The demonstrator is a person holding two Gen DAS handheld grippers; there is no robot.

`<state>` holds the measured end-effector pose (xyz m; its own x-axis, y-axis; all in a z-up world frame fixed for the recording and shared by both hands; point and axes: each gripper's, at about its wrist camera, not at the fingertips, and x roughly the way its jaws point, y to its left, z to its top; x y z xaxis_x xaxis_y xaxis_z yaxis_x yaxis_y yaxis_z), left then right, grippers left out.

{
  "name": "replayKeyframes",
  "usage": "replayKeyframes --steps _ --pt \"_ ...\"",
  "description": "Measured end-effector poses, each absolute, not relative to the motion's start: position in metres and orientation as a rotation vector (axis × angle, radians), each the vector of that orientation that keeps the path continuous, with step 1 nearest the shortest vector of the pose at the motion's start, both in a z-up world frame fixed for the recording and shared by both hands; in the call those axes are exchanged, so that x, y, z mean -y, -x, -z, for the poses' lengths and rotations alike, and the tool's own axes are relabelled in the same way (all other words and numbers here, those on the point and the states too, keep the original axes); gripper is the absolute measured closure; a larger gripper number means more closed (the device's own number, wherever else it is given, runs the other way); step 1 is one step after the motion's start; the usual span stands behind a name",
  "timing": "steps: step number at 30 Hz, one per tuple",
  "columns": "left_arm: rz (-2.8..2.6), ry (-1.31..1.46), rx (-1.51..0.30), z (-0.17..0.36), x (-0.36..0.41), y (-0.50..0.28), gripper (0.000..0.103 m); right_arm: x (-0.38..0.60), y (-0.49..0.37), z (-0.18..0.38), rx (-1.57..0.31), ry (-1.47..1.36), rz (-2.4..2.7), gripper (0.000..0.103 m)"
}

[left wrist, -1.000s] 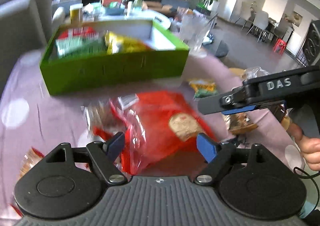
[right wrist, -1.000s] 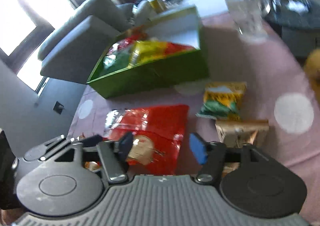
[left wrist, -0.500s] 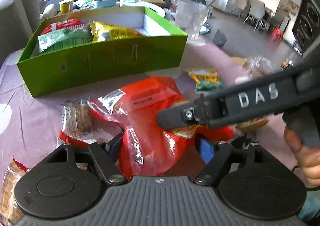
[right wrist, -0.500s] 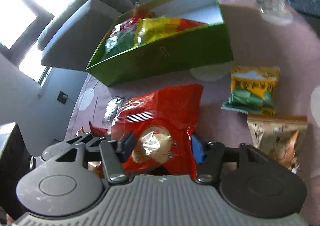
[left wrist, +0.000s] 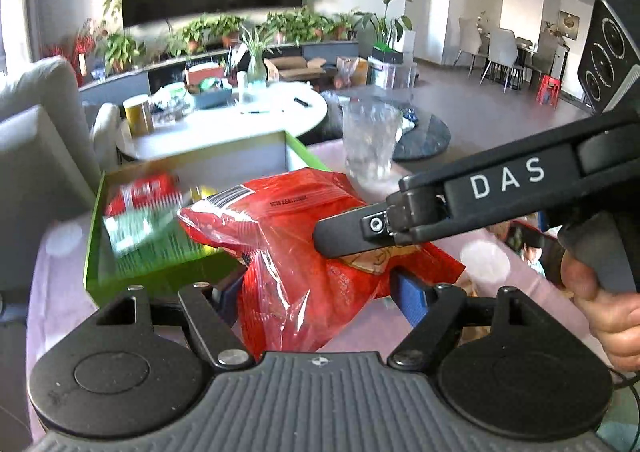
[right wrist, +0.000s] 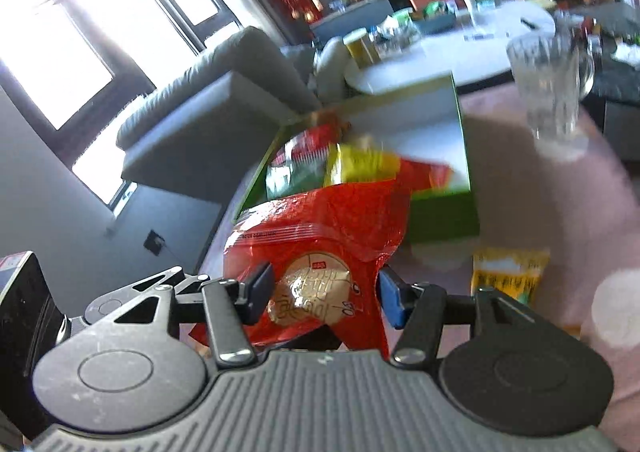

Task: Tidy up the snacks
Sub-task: 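Lift the red cookie-print bag with both grippers and carry it over the green box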

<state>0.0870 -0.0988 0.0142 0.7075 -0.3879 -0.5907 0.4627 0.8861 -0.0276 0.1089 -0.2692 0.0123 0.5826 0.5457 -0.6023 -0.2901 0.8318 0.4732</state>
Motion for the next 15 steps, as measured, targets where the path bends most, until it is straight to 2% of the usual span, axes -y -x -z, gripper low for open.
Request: replayKeyframes --steps 15 --pt "0.428 -0.136 -0.618 -0.035 0.105 -0.199 0.031 0.272 -0.207 -0.033 -0.759 -0.396 -0.497 0.067"
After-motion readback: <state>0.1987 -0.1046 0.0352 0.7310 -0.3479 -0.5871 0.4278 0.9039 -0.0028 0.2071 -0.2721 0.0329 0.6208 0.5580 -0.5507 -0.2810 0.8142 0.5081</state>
